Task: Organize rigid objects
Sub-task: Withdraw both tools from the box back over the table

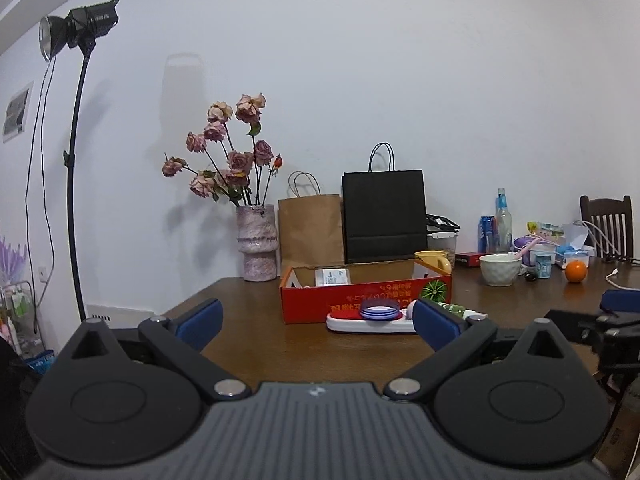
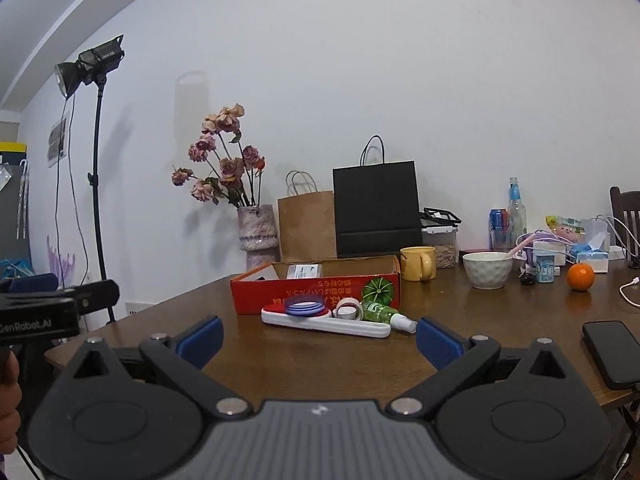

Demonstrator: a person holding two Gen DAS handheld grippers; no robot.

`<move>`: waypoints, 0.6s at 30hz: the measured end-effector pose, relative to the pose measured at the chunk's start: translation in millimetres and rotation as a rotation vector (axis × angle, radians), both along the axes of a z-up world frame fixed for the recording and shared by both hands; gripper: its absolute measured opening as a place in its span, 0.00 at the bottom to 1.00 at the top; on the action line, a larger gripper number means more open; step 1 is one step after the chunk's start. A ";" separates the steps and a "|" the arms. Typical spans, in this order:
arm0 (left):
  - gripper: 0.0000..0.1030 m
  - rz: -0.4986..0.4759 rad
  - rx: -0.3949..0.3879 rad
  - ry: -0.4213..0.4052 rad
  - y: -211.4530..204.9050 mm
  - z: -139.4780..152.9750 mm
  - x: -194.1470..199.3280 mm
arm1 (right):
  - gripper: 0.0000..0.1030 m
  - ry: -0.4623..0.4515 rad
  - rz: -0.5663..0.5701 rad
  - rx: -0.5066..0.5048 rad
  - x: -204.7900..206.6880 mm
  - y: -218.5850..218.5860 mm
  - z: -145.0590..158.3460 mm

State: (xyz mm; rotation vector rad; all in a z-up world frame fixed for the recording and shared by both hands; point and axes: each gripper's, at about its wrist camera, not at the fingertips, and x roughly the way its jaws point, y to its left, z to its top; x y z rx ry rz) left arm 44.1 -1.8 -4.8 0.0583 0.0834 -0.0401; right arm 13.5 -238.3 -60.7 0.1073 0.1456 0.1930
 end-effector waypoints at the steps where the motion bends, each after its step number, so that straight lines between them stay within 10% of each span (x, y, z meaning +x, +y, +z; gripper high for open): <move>1: 1.00 -0.001 -0.001 0.001 0.1 -0.2 -0.2 | 1.00 0.001 0.001 -0.001 0.5 0.8 0.1; 18: 1.00 0.032 -0.003 0.099 -4.5 -16.7 47.1 | 1.00 0.076 -0.032 0.010 51.9 -4.4 -12.9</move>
